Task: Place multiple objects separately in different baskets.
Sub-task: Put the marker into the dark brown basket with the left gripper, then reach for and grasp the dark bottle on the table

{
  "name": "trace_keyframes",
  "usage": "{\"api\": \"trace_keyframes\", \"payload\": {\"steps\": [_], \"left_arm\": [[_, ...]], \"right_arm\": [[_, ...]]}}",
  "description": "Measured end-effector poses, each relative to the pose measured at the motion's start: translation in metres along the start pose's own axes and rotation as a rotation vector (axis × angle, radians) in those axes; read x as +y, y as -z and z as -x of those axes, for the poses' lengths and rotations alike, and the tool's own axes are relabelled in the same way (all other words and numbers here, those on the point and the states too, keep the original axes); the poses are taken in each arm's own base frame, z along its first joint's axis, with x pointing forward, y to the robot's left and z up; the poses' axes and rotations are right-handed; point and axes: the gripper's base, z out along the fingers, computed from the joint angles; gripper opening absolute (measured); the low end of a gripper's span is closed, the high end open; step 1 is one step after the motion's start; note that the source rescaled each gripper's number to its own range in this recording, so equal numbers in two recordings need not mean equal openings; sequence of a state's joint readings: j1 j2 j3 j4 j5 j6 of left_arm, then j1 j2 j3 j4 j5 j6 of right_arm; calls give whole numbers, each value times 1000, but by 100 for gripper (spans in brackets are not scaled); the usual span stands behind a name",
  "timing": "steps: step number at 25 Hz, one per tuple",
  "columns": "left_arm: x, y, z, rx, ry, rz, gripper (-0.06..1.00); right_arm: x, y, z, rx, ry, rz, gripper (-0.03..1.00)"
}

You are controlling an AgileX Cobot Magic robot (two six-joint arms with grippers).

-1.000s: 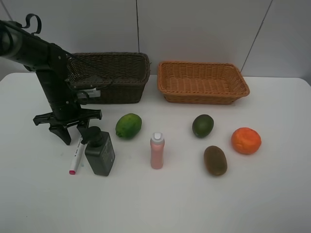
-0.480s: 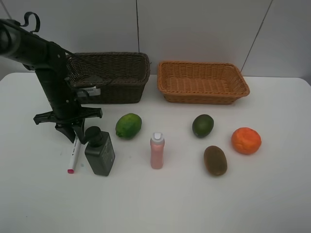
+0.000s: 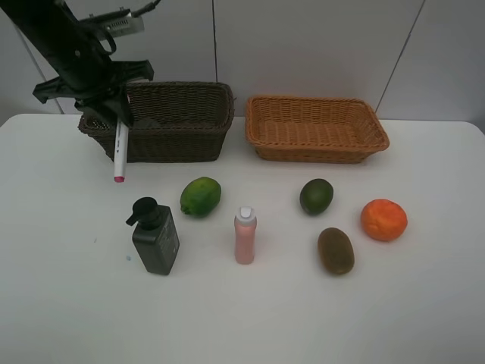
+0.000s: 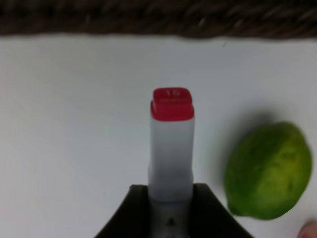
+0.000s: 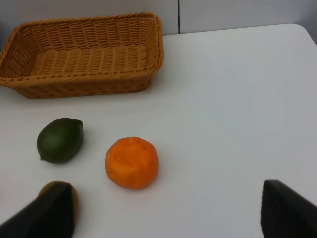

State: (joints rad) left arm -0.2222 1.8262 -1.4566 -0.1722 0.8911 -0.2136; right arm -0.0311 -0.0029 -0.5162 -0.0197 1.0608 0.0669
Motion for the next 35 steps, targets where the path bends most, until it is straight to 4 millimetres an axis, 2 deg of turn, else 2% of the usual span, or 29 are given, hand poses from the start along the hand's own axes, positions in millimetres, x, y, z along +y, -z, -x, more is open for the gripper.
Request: {"api": "trace_keyframes", "payload": {"steps": [3, 4, 6, 10, 14, 21, 22, 23, 24, 25, 27, 29, 31, 35], "left_arm": [[-10, 21, 31, -118, 0, -35, 0], [-12, 21, 39, -139, 5, -42, 0], [-15, 19, 57, -188, 16, -57, 0], [-17, -4, 81, -256, 47, -74, 0], [-11, -26, 94, -329, 97, -87, 0], [-2, -56, 98, -347, 76, -30, 0], [0, -59, 98, -342, 60, -21, 3], [0, -62, 97, -338, 40, -11, 8], [1, -63, 97, -337, 17, -4, 19], [1, -63, 97, -337, 3, -1, 31], [1, -63, 97, -339, -20, 3, 63], [1, -63, 97, -339, -26, 4, 81], [1, -63, 97, -337, -29, 5, 87], [-2, -52, 96, -317, -12, -13, 89]], "right_arm": [[0, 0, 0, 0, 0, 0, 86], [0, 0, 0, 0, 0, 0, 86], [0, 0, 0, 0, 0, 0, 86], [0, 0, 0, 0, 0, 0, 86], [0, 0, 0, 0, 0, 0, 86], [0, 0, 0, 0, 0, 0, 86], [0, 0, 0, 0, 0, 0, 86], [0, 0, 0, 0, 0, 0, 86], [0, 0, 0, 0, 0, 0, 86], [0, 0, 0, 0, 0, 0, 86], [0, 0, 0, 0, 0, 0, 86], [0, 0, 0, 0, 0, 0, 86], [0, 0, 0, 0, 0, 0, 86], [0, 0, 0, 0, 0, 0, 86]]}}
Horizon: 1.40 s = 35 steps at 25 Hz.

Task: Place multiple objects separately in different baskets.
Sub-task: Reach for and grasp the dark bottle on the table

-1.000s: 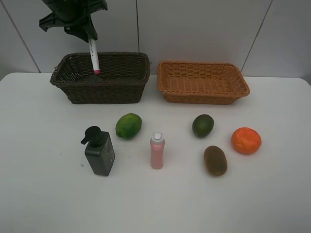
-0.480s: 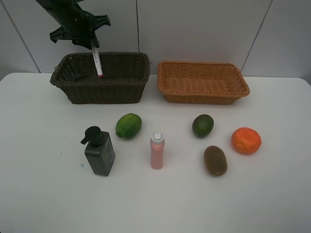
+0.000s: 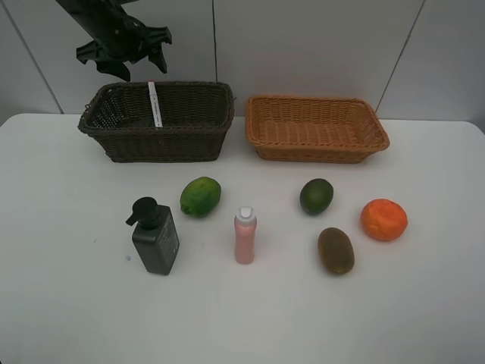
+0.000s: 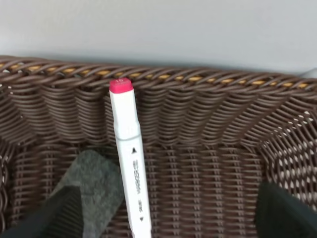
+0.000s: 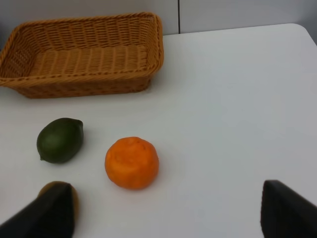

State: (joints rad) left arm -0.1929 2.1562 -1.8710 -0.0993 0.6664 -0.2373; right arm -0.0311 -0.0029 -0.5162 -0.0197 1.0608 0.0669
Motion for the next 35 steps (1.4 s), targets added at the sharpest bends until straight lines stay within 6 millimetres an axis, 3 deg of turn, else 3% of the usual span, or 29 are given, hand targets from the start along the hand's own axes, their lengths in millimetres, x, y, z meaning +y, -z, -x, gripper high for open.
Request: {"api": "trace_keyframes", "payload": {"steps": [5, 9, 20, 22, 27, 31, 35], "left_arm": [[-14, 50, 6, 110, -3, -28, 89], [-34, 86, -5, 250, -105, -35, 89], [-111, 125, -43, 310, -338, -147, 89], [-113, 136, -51, 315, -361, -139, 89], [-94, 170, -85, 373, -342, -109, 89], [-89, 191, -131, 457, -360, -105, 89], [-90, 195, -174, 553, -365, -84, 89]], "right_arm": [[0, 0, 0, 0, 0, 0, 86], [0, 0, 0, 0, 0, 0, 86], [0, 0, 0, 0, 0, 0, 86], [0, 0, 0, 0, 0, 0, 86], [0, 0, 0, 0, 0, 0, 86], [0, 0, 0, 0, 0, 0, 86], [0, 0, 0, 0, 0, 0, 86]]}}
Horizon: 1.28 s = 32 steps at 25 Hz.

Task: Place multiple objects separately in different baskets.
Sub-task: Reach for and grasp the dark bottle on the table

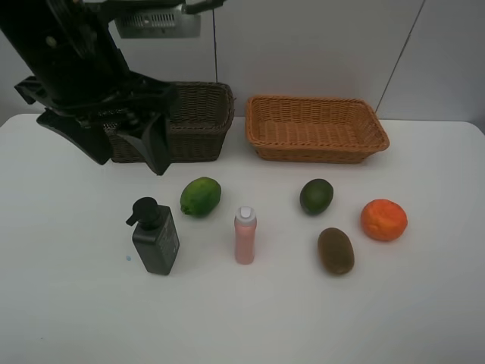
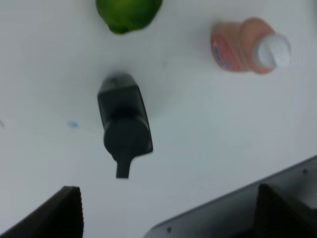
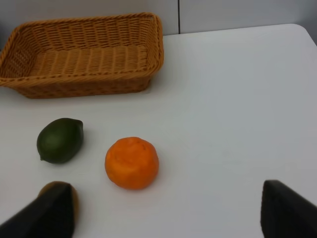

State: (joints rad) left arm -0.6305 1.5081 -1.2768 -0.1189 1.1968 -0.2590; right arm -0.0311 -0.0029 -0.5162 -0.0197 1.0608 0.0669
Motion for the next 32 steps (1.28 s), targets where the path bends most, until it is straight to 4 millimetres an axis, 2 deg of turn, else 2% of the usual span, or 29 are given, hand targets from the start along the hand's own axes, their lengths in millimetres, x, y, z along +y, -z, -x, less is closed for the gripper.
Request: {"api": "trace_keyframes", "payload": {"steps": [5, 11, 15, 22, 32], "left_arm": [[0, -22, -18, 74, 73, 80, 89], [5, -26, -20, 74, 150, 121, 89], [5, -33, -18, 94, 166, 134, 89], [6, -67, -11, 191, 173, 179, 89], [6, -106, 1, 204, 174, 187, 89]], "right_arm": [[0, 0, 0, 0, 0, 0, 86], [0, 0, 0, 0, 0, 0, 86], [0, 0, 0, 0, 0, 0, 86], [0, 0, 0, 0, 0, 0, 86], [0, 0, 0, 0, 0, 0, 86]]}}
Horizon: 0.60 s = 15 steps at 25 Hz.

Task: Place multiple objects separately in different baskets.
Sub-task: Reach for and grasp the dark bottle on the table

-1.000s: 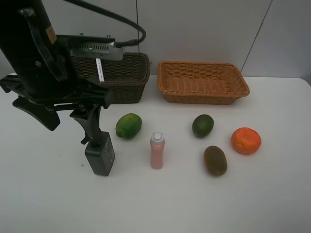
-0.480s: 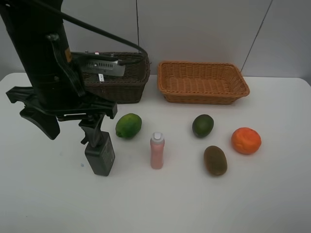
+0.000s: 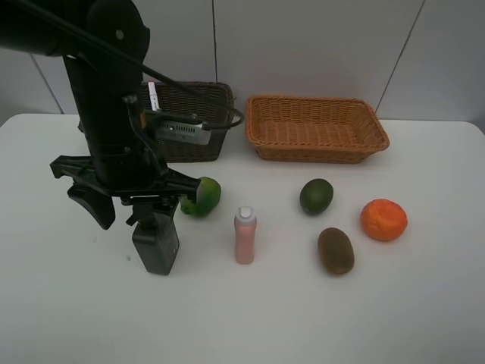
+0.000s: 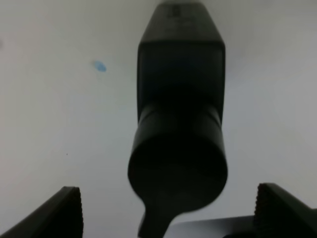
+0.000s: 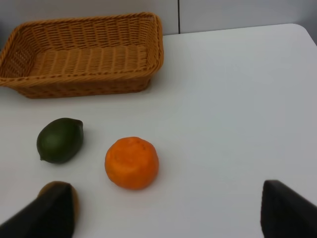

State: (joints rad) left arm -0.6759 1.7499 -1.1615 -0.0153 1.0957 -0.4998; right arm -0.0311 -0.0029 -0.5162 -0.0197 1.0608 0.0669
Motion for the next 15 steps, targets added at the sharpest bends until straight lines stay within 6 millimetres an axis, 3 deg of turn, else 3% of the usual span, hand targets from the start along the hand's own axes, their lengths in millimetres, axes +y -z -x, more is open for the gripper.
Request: {"api": "trace_keyframes", "payload": {"steps": [15], "left_arm": [[-5, -32, 13, -4, -4, 13, 89]], "right_arm": [[0, 0, 0, 0, 0, 0, 86]]}}
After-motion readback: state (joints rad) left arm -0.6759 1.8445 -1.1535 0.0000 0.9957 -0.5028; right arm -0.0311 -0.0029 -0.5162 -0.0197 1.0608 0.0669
